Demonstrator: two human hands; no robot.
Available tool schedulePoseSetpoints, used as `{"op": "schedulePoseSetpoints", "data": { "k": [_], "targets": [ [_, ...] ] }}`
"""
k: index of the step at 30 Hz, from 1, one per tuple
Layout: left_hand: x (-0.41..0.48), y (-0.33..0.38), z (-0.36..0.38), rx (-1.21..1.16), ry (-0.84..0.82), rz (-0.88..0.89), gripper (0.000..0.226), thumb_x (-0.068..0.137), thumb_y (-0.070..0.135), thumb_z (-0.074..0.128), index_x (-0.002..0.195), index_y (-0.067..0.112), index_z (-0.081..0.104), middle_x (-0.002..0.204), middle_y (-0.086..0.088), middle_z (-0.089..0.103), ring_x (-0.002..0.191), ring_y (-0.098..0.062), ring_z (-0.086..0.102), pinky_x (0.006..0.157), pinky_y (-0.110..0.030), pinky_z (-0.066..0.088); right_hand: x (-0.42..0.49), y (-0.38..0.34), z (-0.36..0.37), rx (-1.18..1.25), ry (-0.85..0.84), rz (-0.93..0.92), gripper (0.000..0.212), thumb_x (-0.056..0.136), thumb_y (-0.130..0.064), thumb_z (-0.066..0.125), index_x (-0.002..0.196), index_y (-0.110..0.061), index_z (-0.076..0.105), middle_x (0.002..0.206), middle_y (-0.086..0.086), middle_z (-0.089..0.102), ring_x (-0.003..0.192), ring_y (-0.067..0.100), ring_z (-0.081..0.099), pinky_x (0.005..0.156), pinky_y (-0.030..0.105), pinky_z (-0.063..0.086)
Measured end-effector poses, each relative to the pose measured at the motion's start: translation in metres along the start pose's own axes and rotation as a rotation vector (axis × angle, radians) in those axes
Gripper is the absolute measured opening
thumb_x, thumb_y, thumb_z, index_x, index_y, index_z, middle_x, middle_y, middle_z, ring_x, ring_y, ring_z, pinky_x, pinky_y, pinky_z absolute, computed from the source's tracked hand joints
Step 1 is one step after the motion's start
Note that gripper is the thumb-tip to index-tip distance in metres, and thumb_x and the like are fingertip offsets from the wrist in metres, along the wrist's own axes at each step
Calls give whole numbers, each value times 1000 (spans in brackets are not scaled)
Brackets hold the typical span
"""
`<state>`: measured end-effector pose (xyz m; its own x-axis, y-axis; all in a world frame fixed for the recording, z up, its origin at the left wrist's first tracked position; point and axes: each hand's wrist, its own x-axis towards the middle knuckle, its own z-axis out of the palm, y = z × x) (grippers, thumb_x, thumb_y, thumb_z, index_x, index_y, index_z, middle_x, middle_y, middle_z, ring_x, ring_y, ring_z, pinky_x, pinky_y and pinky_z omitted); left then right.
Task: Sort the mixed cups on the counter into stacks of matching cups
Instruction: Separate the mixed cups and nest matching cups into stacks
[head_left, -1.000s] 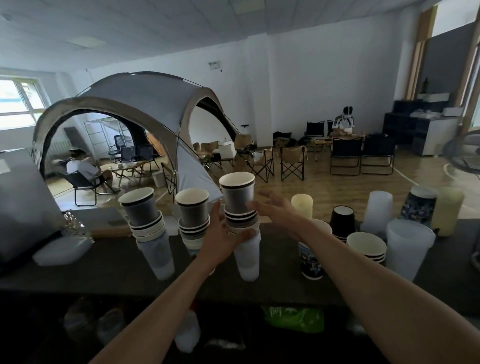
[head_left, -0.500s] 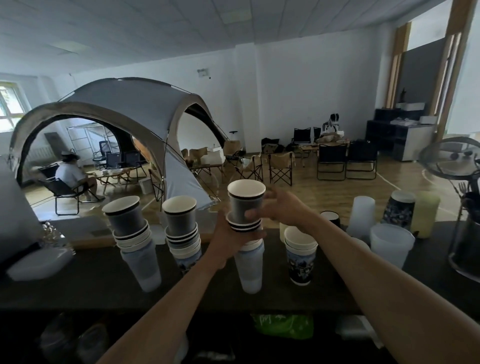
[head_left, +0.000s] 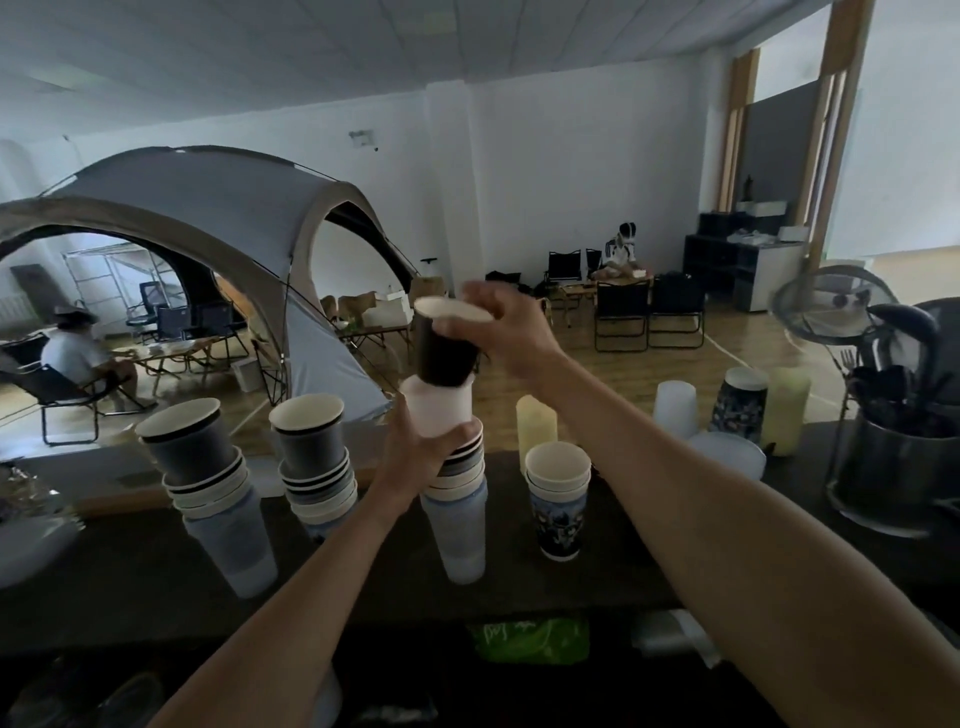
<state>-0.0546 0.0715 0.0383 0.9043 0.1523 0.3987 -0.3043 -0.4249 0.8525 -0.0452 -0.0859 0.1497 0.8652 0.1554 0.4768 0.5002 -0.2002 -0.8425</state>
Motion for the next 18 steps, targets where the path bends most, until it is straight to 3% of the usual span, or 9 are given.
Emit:
{"op": "schedulePoseSetpoints", "data": {
  "k": [2, 5, 7, 10, 15, 18],
  "targets": [
    [1, -5, -4, -26, -9, -3, 93, 64, 48, 86, 137, 23, 36, 120, 1, 53, 110, -17, 55, 85, -36, 54, 4, -13, -37, 43, 118, -52, 73, 72, -35, 84, 135, -19, 51, 124, 0, 58, 112, 17, 57, 94, 36, 53],
    [1, -10, -7, -13, -15, -9, 97, 60, 55, 86, 138, 24, 36, 120, 0, 55, 109, -18, 56, 86, -39, 56, -5, 0, -104, -364, 178, -15, 77, 74, -40, 80, 141, -21, 47, 134, 1, 54, 116, 17, 53, 95, 32, 46],
    [2, -10, -4, -6, -2, 15, 97, 56, 60, 84, 135, 22, 41, 118, 0, 58, 108, -18, 59, 84, -36, 55, -23, 28, -135, -572, 106, 143, 77, 74, -39, 80, 141, -18, 48, 136, 4, 56, 120, 22, 53, 97, 35, 45],
    [3, -12, -3, 7, 60, 30, 99, 50, 70, 79, 130, 21, 47, 118, -3, 62, 108, -22, 61, 89, -47, 56, -54, 81, -150, -689, -54, 346, 78, 71, -39, 82, 139, -17, 50, 130, 5, 59, 112, 21, 56, 88, 32, 46],
    [1, -9, -1, 73, 50, 62, 100, 51, 73, 73, 132, 20, 46, 119, -2, 60, 107, -22, 59, 85, -41, 54, -78, 129, -146, -836, -111, 408, 84, 58, -58, 75, 131, -26, 50, 119, 0, 60, 99, 21, 59, 78, 37, 54],
    [0, -9, -1, 72, 33, 78, 101, 52, 72, 73, 134, 21, 44, 120, -1, 60, 108, -20, 59, 83, -37, 54, -81, 137, -146, -908, -154, 428, 83, 61, -57, 75, 135, -30, 48, 123, 1, 59, 108, 25, 56, 82, 37, 50]
  ]
}}
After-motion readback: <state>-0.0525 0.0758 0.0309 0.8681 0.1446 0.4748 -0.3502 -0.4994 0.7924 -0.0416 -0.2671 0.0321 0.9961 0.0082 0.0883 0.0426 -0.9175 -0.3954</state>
